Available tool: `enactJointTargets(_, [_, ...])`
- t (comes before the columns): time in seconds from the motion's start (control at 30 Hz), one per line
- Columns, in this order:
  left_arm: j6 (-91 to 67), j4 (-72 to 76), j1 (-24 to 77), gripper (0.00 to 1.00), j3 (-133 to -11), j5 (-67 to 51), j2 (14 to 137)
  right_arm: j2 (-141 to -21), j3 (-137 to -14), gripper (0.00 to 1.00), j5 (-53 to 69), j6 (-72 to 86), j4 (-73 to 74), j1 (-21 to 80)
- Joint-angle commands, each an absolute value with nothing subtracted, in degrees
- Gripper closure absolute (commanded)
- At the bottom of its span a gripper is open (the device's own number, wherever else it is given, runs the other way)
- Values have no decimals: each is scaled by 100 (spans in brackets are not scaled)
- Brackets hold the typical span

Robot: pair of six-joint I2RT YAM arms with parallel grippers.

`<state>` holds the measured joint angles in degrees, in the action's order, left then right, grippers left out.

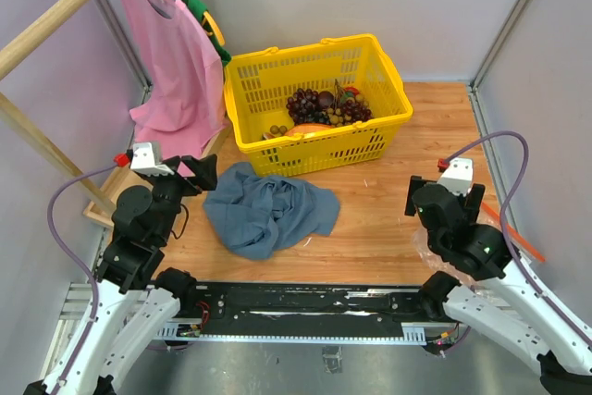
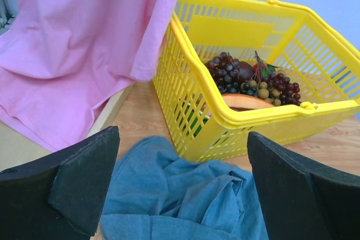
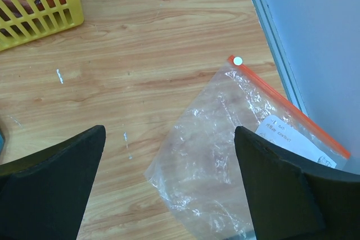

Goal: Place the food in the zip-top bag and seal the zipper
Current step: Pick up the zipper food storage bag at the center of the board.

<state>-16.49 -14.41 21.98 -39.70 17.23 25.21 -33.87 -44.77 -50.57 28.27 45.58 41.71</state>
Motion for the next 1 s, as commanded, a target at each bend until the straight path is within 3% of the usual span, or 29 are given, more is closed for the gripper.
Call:
enactJointTargets(0.0, [-1547, -1192, 2171, 1, -3911, 1571, 2417, -3646, -4520, 2, -5146, 2966, 4676, 4114])
enactJointTargets(0.3, [-1542, -1151, 2224, 1, -3851, 1389, 2269, -4510, -4494, 2, -4251, 3233, 4787, 3598])
enactJointTargets(0.6, [-1525, -1151, 2320, 1, -3833, 1416, 2191, -5107, -3902, 2, -1761, 2852, 3823, 949])
enactJointTargets(0.97, [-1495, -1135, 2372, 1, -3815, 1389, 2259, -7084, -3957, 2, -748, 2660, 2682, -1025])
